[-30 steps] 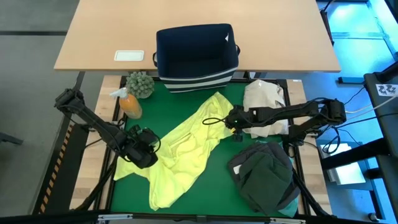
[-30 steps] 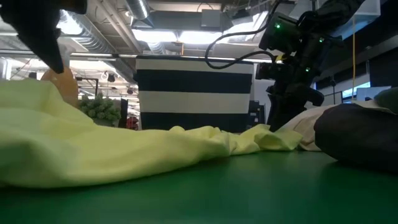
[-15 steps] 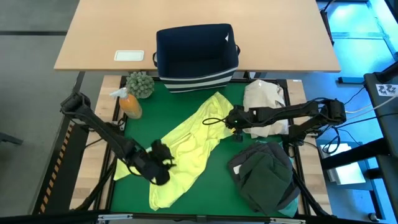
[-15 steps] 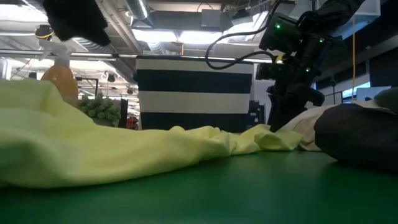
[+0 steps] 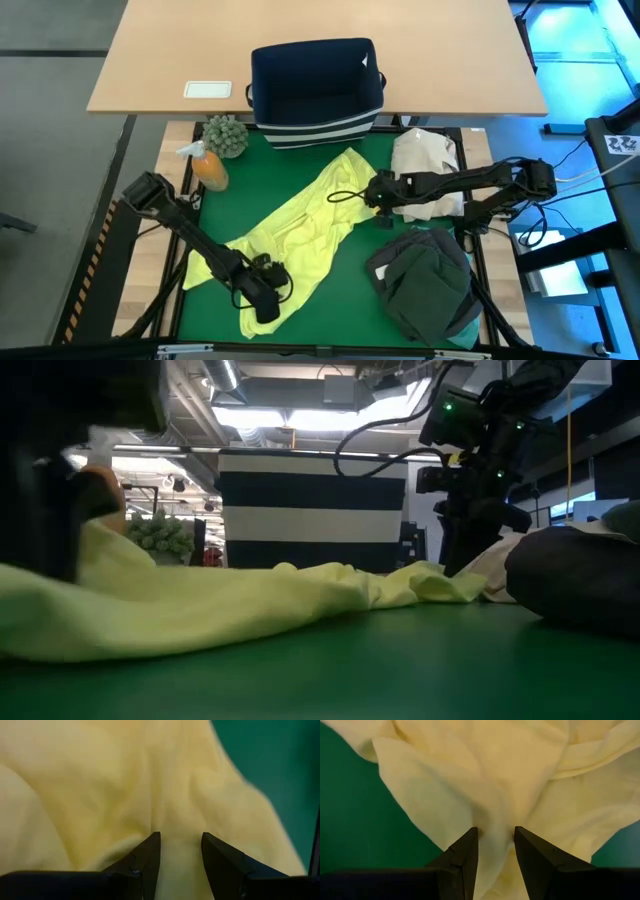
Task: Fold laundry
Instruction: Fold the yellow shirt on the table
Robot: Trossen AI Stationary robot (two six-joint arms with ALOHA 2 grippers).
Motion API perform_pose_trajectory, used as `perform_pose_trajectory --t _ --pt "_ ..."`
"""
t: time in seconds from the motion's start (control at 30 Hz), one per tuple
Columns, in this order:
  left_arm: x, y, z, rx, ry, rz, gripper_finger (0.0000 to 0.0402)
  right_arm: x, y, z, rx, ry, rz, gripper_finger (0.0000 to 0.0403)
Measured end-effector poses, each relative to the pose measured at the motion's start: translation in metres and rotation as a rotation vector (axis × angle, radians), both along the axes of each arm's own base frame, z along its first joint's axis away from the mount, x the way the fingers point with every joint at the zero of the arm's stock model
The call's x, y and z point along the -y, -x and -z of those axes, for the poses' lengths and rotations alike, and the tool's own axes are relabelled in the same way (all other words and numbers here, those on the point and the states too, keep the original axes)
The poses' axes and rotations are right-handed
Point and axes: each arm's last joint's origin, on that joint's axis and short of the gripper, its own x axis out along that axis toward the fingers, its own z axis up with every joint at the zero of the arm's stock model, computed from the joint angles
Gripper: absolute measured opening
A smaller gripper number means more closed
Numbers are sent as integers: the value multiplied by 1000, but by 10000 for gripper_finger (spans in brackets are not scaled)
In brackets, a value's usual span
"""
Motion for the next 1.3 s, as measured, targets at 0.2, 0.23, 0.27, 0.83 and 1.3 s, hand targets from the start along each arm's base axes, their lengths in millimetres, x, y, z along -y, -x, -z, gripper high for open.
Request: perform_pose_trajectory --t 0.2,0.23,0.27,0.83,1.3 --pt "6 10 8 -162 104 -8 137 2 4 1 -49 63 31 127" --pt "8 13 8 -191 122 -13 137 2 5 2 -61 82 39 127" --pt "9 16 8 -212 133 -14 137 3 6 2 -75 99 47 127" --pt "25 43 10 -400 178 -21 136 3 -3 -15 -21 65 93 127" --pt "23 42 11 -377 154 -38 136 7 -52 13 259 -28 127 127"
